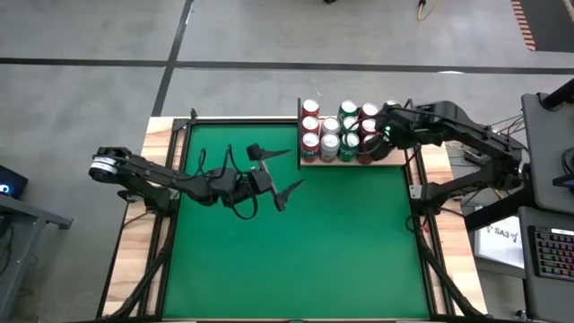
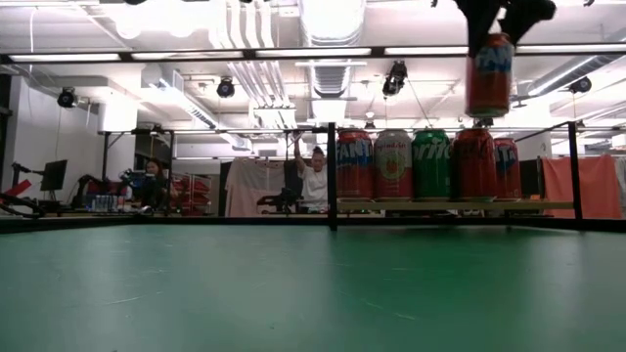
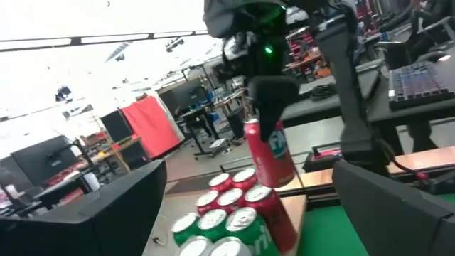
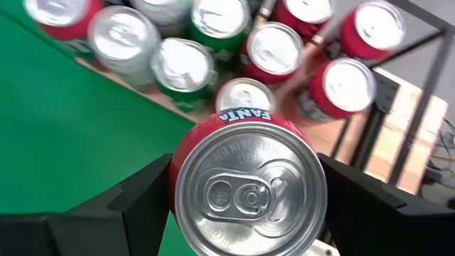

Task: Place canned beverage on shelf
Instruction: Put the red soda can on the shelf aligned with the other red soda cans

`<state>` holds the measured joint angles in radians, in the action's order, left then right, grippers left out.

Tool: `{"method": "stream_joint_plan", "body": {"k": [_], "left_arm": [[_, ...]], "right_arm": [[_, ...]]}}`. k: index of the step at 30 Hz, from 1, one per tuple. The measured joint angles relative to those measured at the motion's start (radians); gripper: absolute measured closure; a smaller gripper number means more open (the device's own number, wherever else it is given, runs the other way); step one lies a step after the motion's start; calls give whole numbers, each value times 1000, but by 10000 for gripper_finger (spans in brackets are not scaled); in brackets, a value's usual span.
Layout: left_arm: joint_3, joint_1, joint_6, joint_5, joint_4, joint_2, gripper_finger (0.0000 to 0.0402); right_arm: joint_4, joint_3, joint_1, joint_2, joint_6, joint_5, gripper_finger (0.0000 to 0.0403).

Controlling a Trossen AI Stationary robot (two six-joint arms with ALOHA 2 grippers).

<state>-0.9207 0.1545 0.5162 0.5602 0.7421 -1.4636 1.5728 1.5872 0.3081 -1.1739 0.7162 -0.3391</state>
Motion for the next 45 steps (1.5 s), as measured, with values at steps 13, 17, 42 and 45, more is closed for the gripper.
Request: {"method": "stream_joint_plan", "body": {"k": [13,17,42,45], "left_arm": [[0,-24,26,5,-5,24,24],[0,-31,26,7,-4,24,24],[0,-55,30,6,-4,24,25],[0,-55,30,6,-4,24,25]], "right_arm": [[-1,-154,153,158,-66,-1,118],[-1,-222,170,205,-67,2,118],[-255,-591,186,281,-125,8,118],[-293,-620,206,294,-136,5,118]]}}
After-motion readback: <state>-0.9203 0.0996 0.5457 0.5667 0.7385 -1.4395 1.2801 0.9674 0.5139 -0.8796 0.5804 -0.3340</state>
